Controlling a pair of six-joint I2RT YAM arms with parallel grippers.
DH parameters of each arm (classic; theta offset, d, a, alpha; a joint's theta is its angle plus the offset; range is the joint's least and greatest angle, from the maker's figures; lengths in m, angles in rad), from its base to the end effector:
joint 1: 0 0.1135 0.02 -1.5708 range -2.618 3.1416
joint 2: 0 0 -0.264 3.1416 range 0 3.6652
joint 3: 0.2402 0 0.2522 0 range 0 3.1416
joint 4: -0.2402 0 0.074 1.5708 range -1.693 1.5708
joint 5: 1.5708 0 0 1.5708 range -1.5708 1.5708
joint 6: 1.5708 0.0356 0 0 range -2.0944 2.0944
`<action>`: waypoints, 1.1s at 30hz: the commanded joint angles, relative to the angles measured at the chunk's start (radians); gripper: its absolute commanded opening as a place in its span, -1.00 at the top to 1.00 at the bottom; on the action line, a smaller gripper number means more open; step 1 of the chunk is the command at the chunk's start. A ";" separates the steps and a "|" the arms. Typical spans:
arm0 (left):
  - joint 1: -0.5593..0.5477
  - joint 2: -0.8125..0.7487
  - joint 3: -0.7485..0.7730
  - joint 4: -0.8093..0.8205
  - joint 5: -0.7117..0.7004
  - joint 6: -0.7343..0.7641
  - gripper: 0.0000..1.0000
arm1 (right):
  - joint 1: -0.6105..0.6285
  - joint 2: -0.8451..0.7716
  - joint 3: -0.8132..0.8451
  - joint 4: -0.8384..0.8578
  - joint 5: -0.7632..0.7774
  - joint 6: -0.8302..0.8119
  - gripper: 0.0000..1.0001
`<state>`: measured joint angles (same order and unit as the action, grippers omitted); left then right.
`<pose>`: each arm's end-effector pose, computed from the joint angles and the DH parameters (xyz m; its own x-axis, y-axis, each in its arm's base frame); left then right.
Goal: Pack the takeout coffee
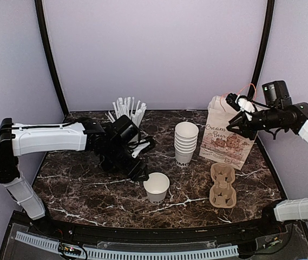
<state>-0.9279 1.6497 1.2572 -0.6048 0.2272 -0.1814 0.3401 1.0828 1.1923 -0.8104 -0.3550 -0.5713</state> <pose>0.2028 -0.2842 0.2471 -0.6492 0.5736 -0.4995 0.7482 0.5996 -0.2840 0.1988 0.0835 0.3638 -0.2069 -0.6110 -0.7641 -0.8025 0.5527 -0.2247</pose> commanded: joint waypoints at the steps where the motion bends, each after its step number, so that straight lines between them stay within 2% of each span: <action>1: -0.003 0.011 0.060 -0.017 0.019 0.049 -0.24 | -0.082 -0.020 -0.025 0.023 -0.014 0.066 0.45; 13: -0.003 0.061 0.085 -0.002 0.006 0.064 0.05 | -0.165 -0.038 0.005 0.089 0.031 0.163 0.45; 23: -0.003 0.081 0.117 -0.008 0.042 0.071 0.35 | -0.153 0.038 -0.064 0.077 -0.226 0.088 0.30; 25: -0.003 0.072 0.142 -0.043 0.022 0.082 0.27 | -0.144 0.054 -0.068 0.063 -0.273 0.059 0.29; 30: 0.002 -0.053 0.138 -0.072 -0.146 0.108 -0.19 | -0.135 0.055 -0.111 0.079 -0.371 0.021 0.28; 33: 0.069 -0.100 0.144 -0.109 -0.241 0.063 -0.26 | -0.135 0.042 -0.187 0.130 -0.367 0.025 0.28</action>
<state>-0.9203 1.6688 1.3823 -0.6487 0.1356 -0.0963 0.1986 1.1465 1.0760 -0.7422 -0.6563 -0.5236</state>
